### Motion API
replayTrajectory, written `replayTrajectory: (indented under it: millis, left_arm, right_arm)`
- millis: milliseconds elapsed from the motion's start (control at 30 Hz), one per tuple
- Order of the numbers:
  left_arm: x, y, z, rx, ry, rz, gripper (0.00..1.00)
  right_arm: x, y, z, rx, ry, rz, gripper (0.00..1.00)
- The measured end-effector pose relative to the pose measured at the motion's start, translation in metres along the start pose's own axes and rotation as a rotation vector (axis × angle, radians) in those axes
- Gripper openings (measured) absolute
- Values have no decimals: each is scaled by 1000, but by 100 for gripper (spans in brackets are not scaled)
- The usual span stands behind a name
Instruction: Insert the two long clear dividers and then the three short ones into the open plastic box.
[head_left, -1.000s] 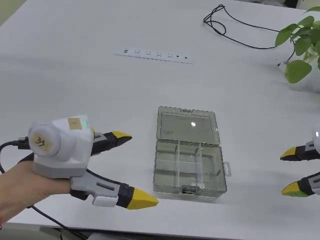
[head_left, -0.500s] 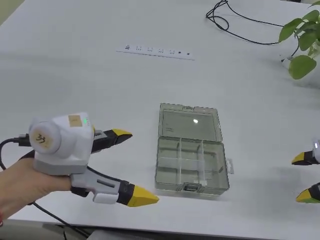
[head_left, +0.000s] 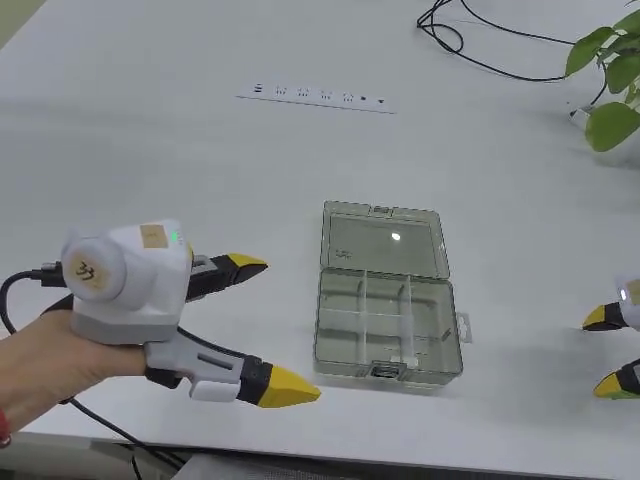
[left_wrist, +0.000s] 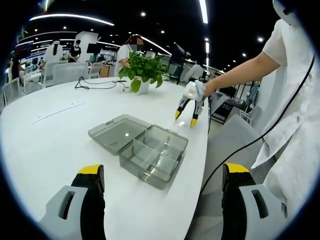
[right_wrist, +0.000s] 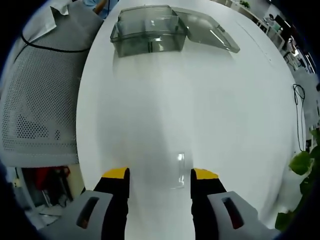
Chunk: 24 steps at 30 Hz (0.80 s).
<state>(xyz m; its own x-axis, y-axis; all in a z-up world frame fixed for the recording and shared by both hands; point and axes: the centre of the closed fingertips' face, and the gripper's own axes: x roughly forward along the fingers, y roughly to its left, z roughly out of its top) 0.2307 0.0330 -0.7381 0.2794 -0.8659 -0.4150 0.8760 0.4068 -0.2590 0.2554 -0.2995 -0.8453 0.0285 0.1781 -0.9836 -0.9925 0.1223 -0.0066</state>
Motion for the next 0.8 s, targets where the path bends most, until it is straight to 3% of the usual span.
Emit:
replayTrajectory:
  millis: [300,600,800]
  left_arm:
    - [1,-2,-3,-5,5,-2,100]
    - [0,-2,-4,-6,4,-1,100]
    - [-1,-2,-4,-6,1,1,100]
  right_arm:
    - [0,-2,-1,5,0,0,45]
    - [0,-1,-1,2,3,-3,33]
    - [1,-1,-1,2,9,-7,33]
